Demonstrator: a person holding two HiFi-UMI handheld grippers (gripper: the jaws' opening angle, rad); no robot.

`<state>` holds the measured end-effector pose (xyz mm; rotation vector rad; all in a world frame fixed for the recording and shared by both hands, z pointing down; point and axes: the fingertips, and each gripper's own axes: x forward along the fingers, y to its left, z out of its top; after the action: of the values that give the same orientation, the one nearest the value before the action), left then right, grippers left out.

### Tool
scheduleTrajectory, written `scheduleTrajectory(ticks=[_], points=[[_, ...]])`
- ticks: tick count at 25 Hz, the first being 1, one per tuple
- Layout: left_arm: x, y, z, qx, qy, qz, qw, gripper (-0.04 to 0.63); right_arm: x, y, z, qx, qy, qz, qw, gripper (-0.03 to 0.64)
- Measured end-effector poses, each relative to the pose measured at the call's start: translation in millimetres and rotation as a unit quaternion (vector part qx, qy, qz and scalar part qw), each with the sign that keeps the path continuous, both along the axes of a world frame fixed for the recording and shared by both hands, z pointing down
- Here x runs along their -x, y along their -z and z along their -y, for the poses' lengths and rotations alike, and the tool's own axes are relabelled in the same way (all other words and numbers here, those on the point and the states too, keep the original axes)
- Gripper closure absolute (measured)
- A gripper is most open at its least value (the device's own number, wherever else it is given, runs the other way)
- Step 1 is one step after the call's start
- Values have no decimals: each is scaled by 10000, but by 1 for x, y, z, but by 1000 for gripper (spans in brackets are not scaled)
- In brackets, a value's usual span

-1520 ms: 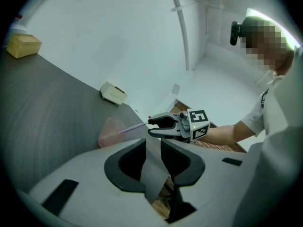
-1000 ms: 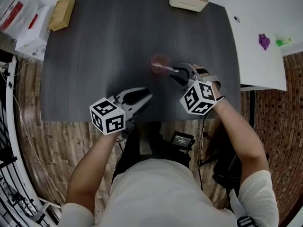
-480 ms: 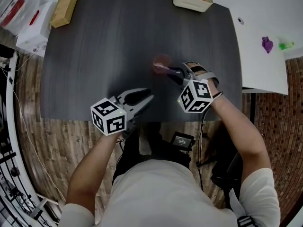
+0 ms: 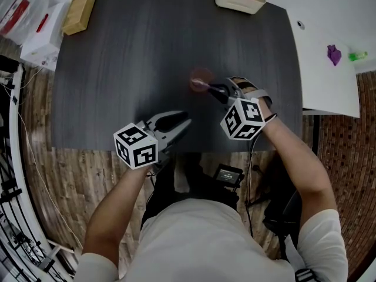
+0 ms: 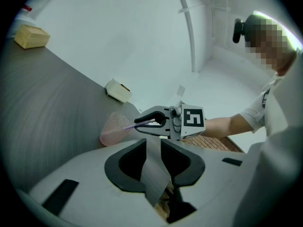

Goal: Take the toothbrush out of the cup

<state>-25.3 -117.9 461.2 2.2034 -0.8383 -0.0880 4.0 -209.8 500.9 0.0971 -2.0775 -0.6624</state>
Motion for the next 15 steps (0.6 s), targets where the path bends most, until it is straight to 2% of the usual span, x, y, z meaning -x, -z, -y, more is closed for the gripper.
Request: scheduleTrajectory(ticks=[9,15], points=[[-3,-3,-1,35,-31,-25,10000,512,-2,0,0,134,-157,17,9998,560],[-1,1,6,-1,23,-30,10000,512,1,15,6,491,-633,433,9958,561]])
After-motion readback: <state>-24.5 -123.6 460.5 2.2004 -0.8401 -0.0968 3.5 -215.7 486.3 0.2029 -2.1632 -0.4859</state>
